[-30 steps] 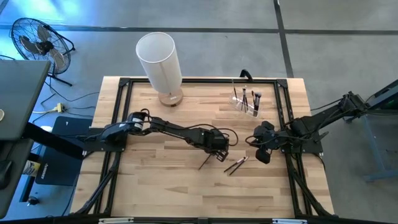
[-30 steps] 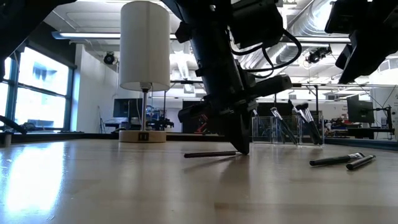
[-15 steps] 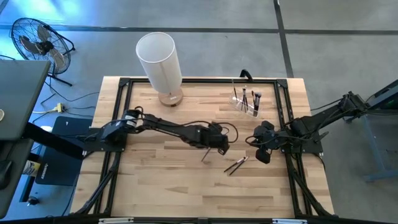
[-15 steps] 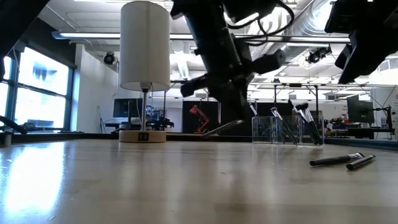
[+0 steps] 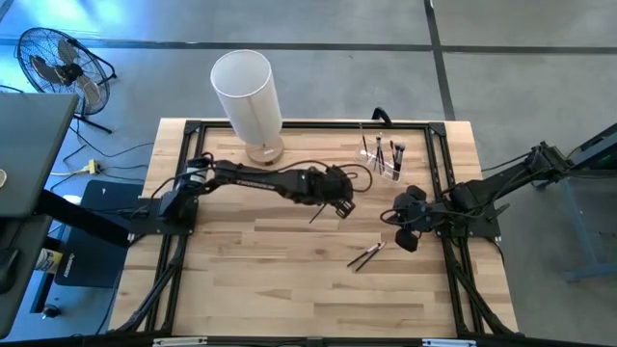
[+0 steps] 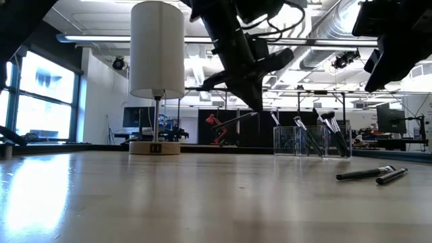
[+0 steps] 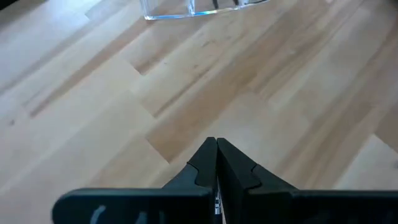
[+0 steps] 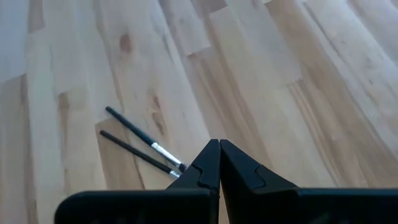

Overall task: Put items in baskets/containers
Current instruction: Put the eyeshadow brush into the transparent organizer

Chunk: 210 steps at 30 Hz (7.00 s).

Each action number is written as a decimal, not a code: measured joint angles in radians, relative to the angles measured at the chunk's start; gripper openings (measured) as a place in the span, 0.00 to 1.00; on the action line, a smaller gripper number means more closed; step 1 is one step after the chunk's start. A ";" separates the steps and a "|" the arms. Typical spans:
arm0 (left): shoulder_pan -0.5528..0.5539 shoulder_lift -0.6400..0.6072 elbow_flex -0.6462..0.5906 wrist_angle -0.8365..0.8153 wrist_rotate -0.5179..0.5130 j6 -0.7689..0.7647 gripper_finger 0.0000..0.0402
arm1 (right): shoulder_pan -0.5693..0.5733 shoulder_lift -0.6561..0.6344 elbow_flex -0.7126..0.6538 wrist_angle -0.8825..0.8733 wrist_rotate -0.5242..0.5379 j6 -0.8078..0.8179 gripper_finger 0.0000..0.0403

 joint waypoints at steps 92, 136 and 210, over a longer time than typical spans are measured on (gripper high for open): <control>0.189 -0.366 -0.571 0.879 0.472 0.264 0.00 | -0.605 0.119 0.103 0.280 -0.256 -0.496 0.14; -0.030 -0.039 -0.252 0.046 0.412 0.149 0.34 | -0.605 0.120 0.102 0.231 -0.260 -0.501 0.01; 0.186 -0.151 -0.232 0.126 0.943 -0.121 0.00 | -0.251 0.361 0.102 0.378 0.174 -1.354 0.32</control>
